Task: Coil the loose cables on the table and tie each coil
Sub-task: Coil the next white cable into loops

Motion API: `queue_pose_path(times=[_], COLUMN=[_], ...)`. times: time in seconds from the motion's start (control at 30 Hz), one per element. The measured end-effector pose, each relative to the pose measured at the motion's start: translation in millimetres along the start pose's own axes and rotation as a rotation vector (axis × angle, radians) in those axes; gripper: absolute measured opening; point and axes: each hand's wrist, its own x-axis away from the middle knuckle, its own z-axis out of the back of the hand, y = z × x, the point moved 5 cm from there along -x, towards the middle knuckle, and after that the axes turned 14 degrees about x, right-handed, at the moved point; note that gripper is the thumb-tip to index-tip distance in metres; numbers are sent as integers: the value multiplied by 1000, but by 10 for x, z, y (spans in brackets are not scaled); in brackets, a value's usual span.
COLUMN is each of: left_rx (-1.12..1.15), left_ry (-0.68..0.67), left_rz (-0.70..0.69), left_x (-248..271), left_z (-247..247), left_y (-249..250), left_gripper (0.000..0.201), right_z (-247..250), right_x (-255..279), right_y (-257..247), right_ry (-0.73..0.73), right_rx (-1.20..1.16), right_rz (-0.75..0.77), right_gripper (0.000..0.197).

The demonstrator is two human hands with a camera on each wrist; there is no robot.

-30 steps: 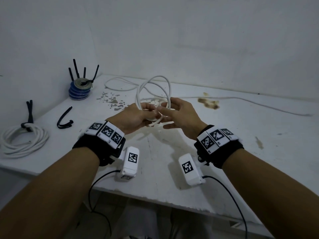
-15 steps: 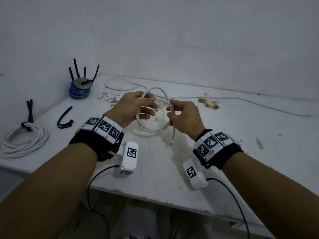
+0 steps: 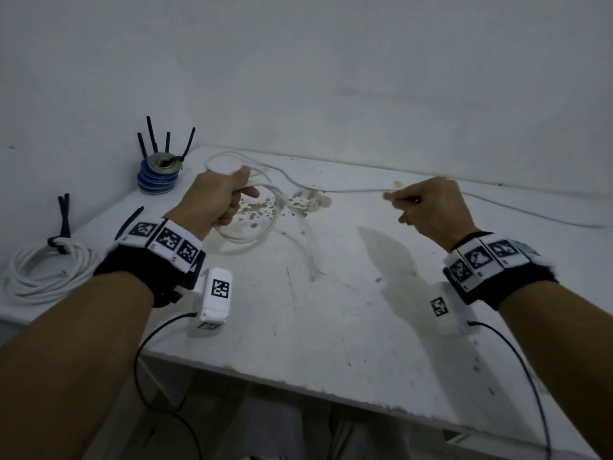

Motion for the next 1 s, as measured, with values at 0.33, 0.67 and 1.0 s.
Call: queue_pose_path(times=[0.33, 0.67, 1.0], left_rx=[114, -420, -194], left_ry=[-231, -275, -228], left_rz=[74, -57, -29], left_x=[192, 319, 288], left_z=[-587, -741, -625], left_y=[7, 18, -13], left_gripper=[41, 40, 43], right_z=[-378, -303, -275], right_x=[209, 276, 182], right_y=[-841, -1014, -758], right_ry=[-263, -190, -163], right_rx=[-5, 90, 168], right_rz=[281, 425, 268], right_gripper=[22, 16, 20])
